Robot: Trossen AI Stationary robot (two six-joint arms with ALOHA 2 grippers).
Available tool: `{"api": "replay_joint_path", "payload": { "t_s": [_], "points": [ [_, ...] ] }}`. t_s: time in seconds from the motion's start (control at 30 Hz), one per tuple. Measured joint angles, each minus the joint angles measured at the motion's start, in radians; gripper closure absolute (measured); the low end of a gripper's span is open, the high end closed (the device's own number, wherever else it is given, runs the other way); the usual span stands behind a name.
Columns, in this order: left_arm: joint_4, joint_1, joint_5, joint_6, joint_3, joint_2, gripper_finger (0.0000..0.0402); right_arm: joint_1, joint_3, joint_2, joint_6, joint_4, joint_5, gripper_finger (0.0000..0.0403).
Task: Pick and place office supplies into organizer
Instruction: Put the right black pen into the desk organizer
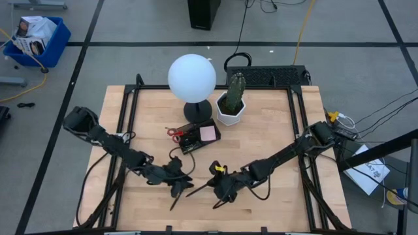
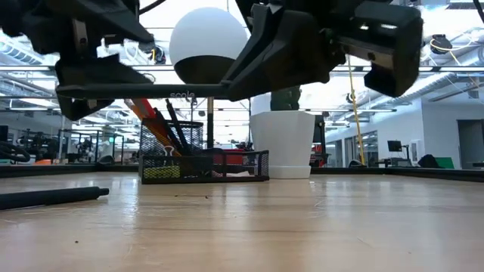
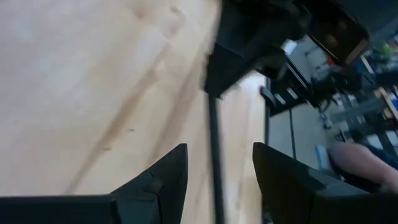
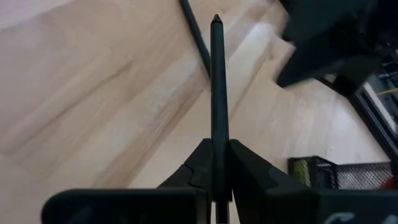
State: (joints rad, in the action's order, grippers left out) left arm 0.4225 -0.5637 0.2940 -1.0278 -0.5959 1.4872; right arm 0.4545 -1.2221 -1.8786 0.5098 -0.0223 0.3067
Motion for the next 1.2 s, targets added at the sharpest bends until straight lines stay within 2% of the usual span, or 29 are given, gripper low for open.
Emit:
{"api": "replay_joint_path", "payload": {
  "t_s": [0.17, 0.37, 0.6, 1.0, 1.1, 1.2],
  "points": [
    [-0.005, 0.001, -0.034, 0.009, -0.070, 0.059, 0.0215, -0.002, 0.000, 0.000, -0.012, 0.007, 0.008, 0.0372],
    [-0.054, 0.002, -0.033, -0.059, -0.119, 0.120, 0.0215, 0.017, 0.000, 0.000, -0.008, 0.008, 0.021, 0.0377],
    [-0.059, -0.001, -0.056, -0.120, -0.121, 0.167, 0.0215, 0.040, 0.000, 0.000, 0.012, 0.005, 0.086, 0.0375],
    [-0.059, -0.003, -0.060, -0.126, -0.120, 0.178, 0.0217, 0.039, 0.000, 0.000, 0.018, -0.007, 0.090, 0.0375],
    [-0.059, -0.003, -0.060, -0.126, -0.120, 0.178, 0.0238, 0.038, 0.000, 0.000, 0.018, -0.006, 0.090, 0.0377],
    [-0.056, -0.003, -0.061, -0.125, -0.120, 0.178, 0.0281, 0.038, 0.000, 0.000, 0.018, -0.006, 0.090, 0.0373]
  ]
}}
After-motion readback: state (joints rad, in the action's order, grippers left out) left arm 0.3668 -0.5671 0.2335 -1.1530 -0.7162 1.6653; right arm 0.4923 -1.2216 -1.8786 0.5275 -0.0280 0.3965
